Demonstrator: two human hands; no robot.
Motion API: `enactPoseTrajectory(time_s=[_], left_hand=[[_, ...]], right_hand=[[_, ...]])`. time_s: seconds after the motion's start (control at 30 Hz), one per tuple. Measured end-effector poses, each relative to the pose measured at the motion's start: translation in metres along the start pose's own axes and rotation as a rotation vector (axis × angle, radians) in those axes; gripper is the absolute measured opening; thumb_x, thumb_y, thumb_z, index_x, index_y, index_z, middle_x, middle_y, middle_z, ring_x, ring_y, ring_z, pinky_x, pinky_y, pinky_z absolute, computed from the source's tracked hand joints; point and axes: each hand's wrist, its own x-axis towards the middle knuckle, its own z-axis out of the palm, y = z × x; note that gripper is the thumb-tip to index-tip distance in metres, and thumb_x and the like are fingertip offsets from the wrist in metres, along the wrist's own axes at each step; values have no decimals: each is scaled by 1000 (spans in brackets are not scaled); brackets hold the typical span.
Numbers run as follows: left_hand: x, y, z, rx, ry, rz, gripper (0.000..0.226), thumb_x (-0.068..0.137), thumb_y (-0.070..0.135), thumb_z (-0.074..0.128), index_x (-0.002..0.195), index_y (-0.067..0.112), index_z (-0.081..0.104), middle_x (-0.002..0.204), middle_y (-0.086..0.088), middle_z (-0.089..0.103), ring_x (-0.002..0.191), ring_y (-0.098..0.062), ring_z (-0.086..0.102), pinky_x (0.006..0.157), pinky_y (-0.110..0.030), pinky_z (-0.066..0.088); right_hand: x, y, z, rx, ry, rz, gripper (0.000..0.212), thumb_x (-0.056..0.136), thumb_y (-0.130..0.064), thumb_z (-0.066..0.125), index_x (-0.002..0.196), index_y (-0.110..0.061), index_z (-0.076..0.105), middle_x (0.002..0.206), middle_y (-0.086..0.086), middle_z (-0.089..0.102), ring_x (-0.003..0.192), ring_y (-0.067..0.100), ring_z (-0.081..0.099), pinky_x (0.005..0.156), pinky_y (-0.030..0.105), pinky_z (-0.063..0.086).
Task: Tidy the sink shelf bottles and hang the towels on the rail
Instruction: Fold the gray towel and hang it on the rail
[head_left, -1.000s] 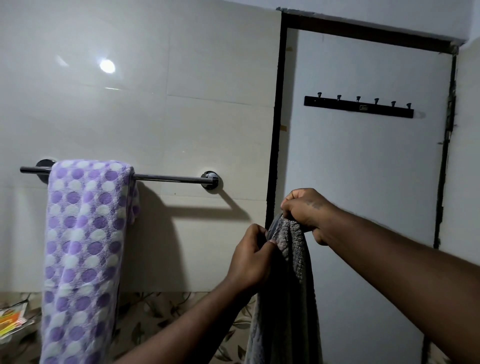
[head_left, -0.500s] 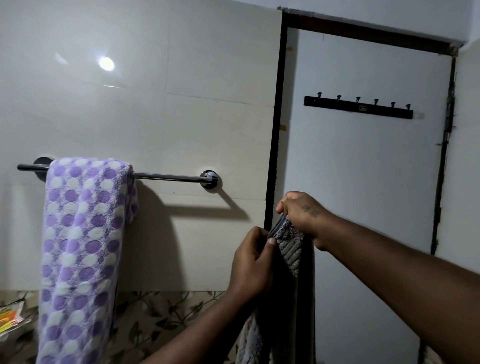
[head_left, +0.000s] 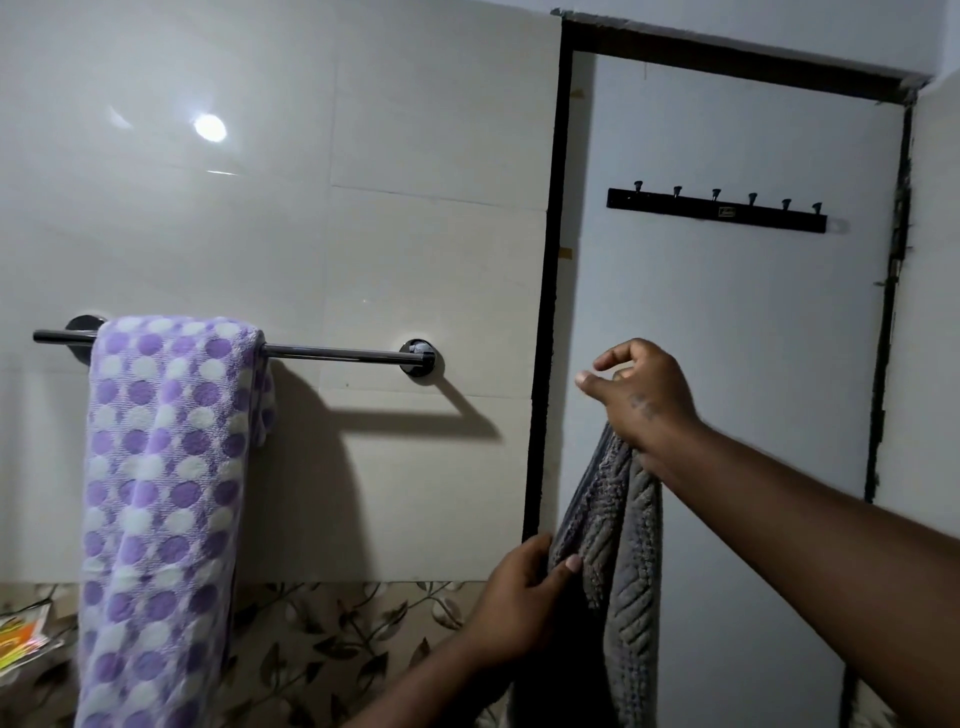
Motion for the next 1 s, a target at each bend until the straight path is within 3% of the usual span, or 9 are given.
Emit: enactPoseTrajectory(time_s=[0.1, 0.2, 0.3, 0.37, 0.5, 0.73, 0.87, 0.93, 1.0], left_hand=[[6, 9, -16, 8, 119, 66, 32, 83, 46, 65, 86, 14, 65, 80, -1, 65, 79, -17, 57, 73, -36, 44], [18, 29, -33, 77, 222, 145, 26, 86, 38, 63, 83, 12, 64, 77, -4, 65, 77, -17, 56, 73, -39, 44], [29, 51, -32, 107, 188, 182, 14, 88, 31, 66, 86, 17, 69, 79, -5, 70, 76, -17, 61, 70, -38, 47], [36, 59, -31, 79, 194, 181, 9, 90, 21, 69, 82, 18, 67, 72, 0, 67, 70, -14, 58, 65, -34, 45], [32, 61, -34, -85, 130, 111, 17, 92, 18, 73, 90, 13, 57, 73, -7, 66, 65, -19, 57, 59, -31, 44], [14, 53, -59, 105, 44, 11, 23, 102, 20, 58, 84, 6, 54, 68, -7, 44, 56, -12, 38, 52, -29, 28], [25, 63, -58, 333, 110, 123, 25, 99, 27, 63, 85, 6, 61, 73, -3, 56, 68, -16, 50, 63, -35, 38], [31, 71, -51, 371, 115, 157, 18, 98, 27, 64, 100, 9, 68, 88, 1, 71, 81, -17, 64, 76, -44, 51], [33, 78, -46, 389, 140, 186, 23, 96, 31, 64, 114, 19, 71, 105, 5, 77, 99, -15, 72, 92, -45, 56]], right_hand=[[8, 8, -12, -85, -9, -77, 28, 76, -42, 85, 79, -21, 68, 58, -10, 51, 52, 12, 48, 61, 27, 37], [3, 8, -21, -56, -423, -221, 37, 71, -59, 84, 85, -26, 76, 42, -12, 36, 41, 6, 27, 52, 23, 30], [-13, 0, -19, -162, -870, -235, 49, 68, -58, 87, 107, -30, 75, 45, -24, 51, 40, -3, 45, 49, 6, 33], [-18, 0, -14, -244, -994, -205, 41, 73, -52, 86, 98, -20, 77, 63, -18, 68, 57, -4, 59, 60, 15, 45], [-15, 3, -20, -347, -938, -215, 18, 86, -30, 78, 81, -13, 75, 73, 8, 72, 64, 8, 60, 63, 28, 44], [-2, 17, -36, -656, -586, -228, 2, 82, -25, 75, 80, -24, 75, 86, -3, 76, 86, 21, 72, 77, 39, 58], [-13, 11, -18, -639, -624, -322, 51, 72, -36, 88, 121, -37, 71, 128, -11, 66, 119, 12, 61, 98, 30, 51], [-22, 3, -5, -323, -875, -261, 77, 71, -21, 92, 140, -30, 60, 138, -13, 61, 125, -6, 55, 101, 10, 43], [-26, 2, 4, -193, -960, -248, 68, 75, 0, 82, 137, -21, 63, 129, -10, 69, 116, -11, 59, 94, 9, 46]])
